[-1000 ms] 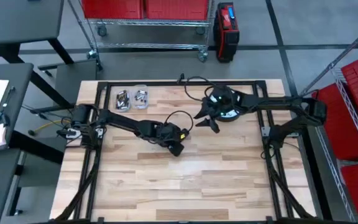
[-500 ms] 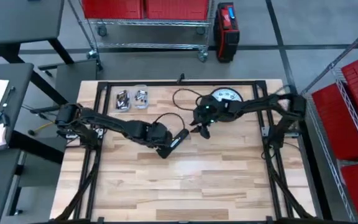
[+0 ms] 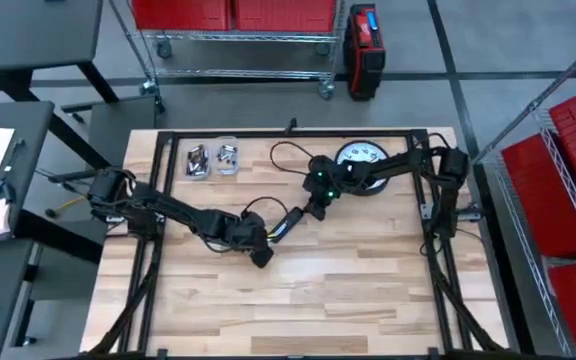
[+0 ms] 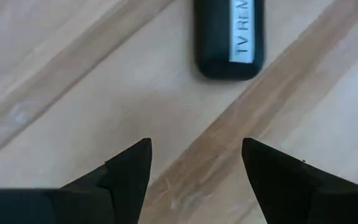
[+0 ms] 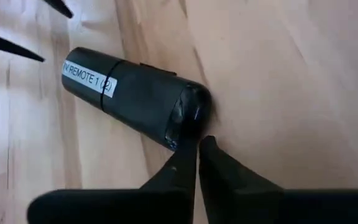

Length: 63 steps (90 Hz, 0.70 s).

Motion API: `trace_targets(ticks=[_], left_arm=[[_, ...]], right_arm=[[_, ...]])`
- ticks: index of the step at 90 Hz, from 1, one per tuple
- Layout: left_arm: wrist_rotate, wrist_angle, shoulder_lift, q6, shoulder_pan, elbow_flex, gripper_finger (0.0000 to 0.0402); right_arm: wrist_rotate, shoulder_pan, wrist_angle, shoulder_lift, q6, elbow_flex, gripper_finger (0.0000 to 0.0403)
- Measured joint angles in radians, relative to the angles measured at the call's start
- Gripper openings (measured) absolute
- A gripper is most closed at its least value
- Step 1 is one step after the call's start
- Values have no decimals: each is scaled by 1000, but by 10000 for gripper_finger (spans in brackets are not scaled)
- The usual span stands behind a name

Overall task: Insert battery
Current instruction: Close the remote battery compartment

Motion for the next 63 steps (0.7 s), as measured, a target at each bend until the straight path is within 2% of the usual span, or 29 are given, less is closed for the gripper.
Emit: trace_targets(ticks=[38,63], left_arm=[[0,104,42,61,51,-17,231],[24,142,44,35,92,-17,231]], right_arm=[[5,14,18,1,35,0,0],[31,34,20,1,44,0,0]])
